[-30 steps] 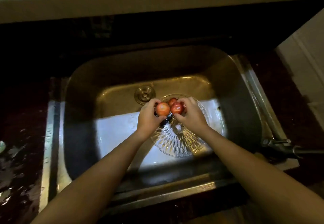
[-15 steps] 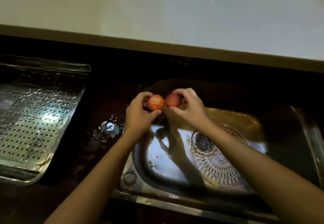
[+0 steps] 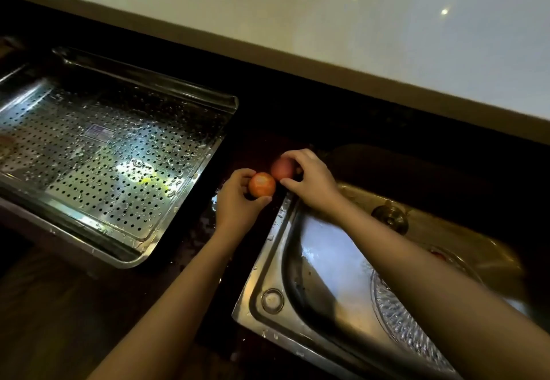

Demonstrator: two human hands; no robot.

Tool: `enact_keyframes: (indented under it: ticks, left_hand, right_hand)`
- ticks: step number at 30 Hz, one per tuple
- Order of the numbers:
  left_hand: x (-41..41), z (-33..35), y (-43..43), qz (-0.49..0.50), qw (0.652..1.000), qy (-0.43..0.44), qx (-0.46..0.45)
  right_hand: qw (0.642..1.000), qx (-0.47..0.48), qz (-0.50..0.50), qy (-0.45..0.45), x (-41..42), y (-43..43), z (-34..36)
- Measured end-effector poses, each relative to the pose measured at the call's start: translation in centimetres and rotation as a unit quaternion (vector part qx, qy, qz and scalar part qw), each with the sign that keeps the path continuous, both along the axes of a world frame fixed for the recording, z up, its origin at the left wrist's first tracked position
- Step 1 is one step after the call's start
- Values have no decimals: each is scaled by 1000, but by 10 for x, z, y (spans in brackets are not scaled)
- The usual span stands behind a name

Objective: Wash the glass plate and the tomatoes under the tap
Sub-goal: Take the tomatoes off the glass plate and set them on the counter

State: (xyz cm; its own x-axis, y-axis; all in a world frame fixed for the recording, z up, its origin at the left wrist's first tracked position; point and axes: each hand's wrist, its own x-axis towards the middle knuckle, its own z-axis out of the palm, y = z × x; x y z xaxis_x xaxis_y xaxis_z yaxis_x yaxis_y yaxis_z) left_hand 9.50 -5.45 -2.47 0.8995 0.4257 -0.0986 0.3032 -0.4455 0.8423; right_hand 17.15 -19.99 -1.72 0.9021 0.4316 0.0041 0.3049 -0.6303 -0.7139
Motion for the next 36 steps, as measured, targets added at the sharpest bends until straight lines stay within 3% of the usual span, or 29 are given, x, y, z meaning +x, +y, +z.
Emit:
enact_keyframes:
  ticks: [7, 17, 28, 36]
  left_hand:
    - [-1, -8, 1, -21, 999, 26, 10]
    - [3, -3, 1, -84, 991, 46, 98]
    - [3, 9, 11, -127, 983, 80, 109]
    - [20, 59, -2, -225, 956, 18, 187]
  right_hand:
    - [1000, -23, 9, 5, 0, 2, -9]
    - [998, -54, 22, 19, 4, 0, -11]
    - [995, -90, 24, 35, 10, -7, -2]
    - [985, -135, 61, 86, 19, -57, 29]
